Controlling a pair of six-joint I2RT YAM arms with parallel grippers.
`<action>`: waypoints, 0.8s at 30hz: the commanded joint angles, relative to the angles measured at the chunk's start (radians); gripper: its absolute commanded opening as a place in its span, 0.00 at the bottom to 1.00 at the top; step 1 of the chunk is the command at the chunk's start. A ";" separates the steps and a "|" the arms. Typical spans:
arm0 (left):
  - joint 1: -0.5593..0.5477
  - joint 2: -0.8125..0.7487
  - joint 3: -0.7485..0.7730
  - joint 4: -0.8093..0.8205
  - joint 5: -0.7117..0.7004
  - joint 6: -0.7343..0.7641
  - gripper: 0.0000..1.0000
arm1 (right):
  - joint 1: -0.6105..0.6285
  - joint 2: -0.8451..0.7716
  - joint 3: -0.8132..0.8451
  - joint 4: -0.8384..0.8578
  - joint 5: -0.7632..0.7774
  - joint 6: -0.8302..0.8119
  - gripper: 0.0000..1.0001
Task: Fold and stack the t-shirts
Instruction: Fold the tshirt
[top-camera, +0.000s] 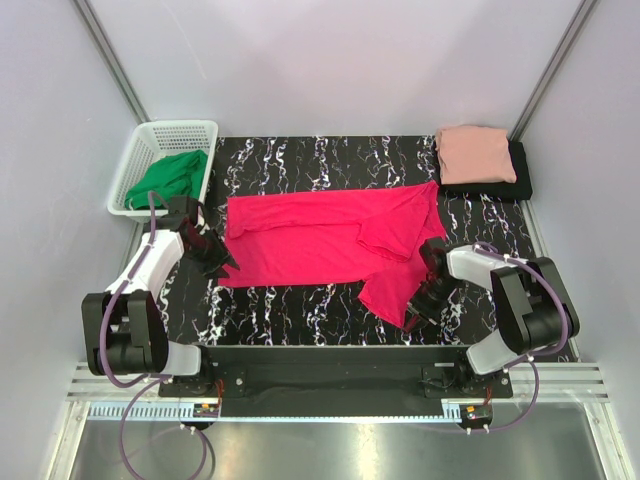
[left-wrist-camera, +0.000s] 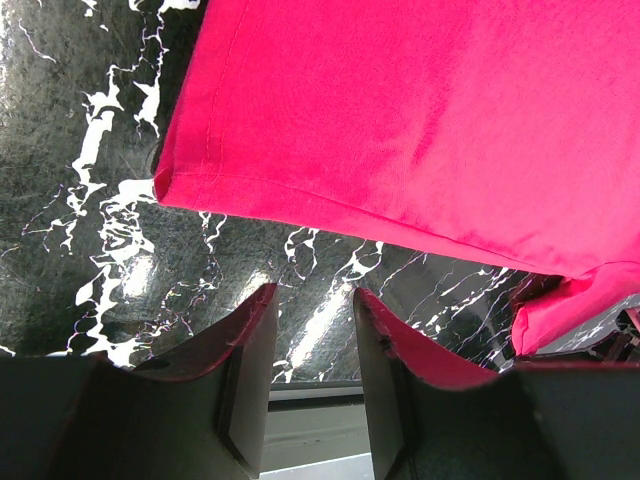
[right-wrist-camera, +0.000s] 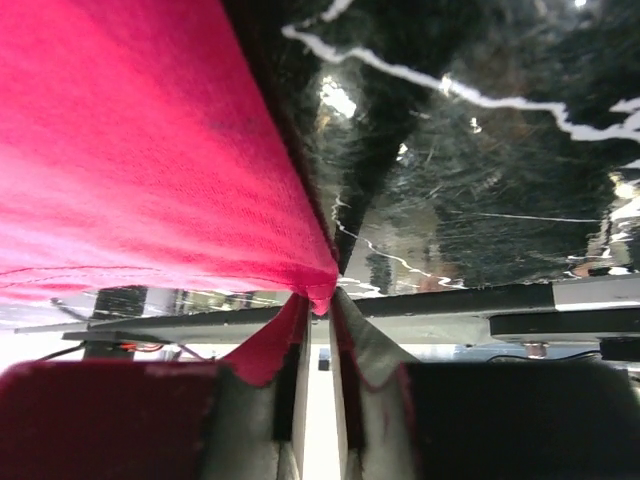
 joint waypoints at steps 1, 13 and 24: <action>0.008 -0.014 0.023 0.013 0.023 0.016 0.40 | 0.020 0.005 0.027 -0.003 0.042 0.031 0.18; 0.008 -0.006 0.037 0.009 0.034 0.013 0.40 | 0.035 0.017 0.048 -0.003 0.061 0.048 0.00; 0.010 0.008 0.035 0.008 0.022 0.011 0.40 | 0.037 -0.096 0.122 -0.049 0.085 0.060 0.00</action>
